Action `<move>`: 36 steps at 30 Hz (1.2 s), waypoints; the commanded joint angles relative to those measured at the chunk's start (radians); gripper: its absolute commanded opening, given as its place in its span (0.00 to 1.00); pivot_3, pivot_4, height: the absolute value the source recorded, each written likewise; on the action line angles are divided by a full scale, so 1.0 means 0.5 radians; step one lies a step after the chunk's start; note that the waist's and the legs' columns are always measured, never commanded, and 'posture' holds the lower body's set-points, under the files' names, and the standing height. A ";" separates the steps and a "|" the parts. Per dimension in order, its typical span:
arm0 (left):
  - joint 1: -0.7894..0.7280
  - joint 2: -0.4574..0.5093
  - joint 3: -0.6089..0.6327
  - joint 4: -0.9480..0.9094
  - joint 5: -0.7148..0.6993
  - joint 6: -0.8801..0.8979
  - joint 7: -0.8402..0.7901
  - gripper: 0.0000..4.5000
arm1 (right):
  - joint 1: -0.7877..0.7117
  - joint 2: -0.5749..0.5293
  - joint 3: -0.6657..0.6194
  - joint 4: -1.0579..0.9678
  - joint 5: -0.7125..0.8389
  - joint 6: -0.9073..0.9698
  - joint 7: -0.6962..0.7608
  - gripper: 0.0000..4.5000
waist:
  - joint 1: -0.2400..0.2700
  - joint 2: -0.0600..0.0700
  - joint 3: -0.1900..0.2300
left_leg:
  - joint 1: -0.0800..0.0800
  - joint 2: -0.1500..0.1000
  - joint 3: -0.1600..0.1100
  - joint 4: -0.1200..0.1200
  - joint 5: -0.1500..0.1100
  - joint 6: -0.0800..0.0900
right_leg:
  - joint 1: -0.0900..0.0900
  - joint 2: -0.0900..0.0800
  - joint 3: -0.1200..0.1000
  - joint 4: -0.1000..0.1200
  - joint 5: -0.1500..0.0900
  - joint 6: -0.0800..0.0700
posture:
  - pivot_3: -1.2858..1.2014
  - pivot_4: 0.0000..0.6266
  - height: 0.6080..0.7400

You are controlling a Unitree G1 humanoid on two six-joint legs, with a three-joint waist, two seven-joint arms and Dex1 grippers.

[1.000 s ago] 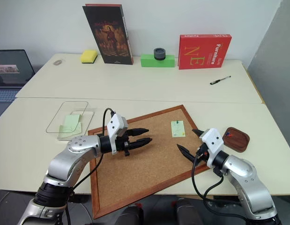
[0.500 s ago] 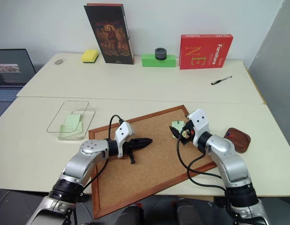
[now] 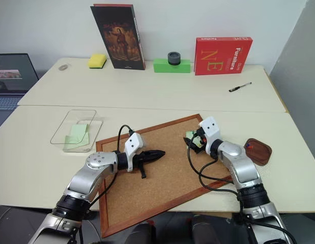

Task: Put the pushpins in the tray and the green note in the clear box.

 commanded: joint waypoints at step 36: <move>0.024 0.001 -0.080 0.051 0.100 0.035 -0.006 0.00 | -0.127 0.098 -0.136 -0.125 -0.003 -0.078 0.030 0.01 | -0.002 0.000 0.000 | 0.001 0.000 0.000 0.000 0.000 0.000 | 0.000 0.000 0.000 0.001 0.000 0.000 | 0.52 0.24 1.00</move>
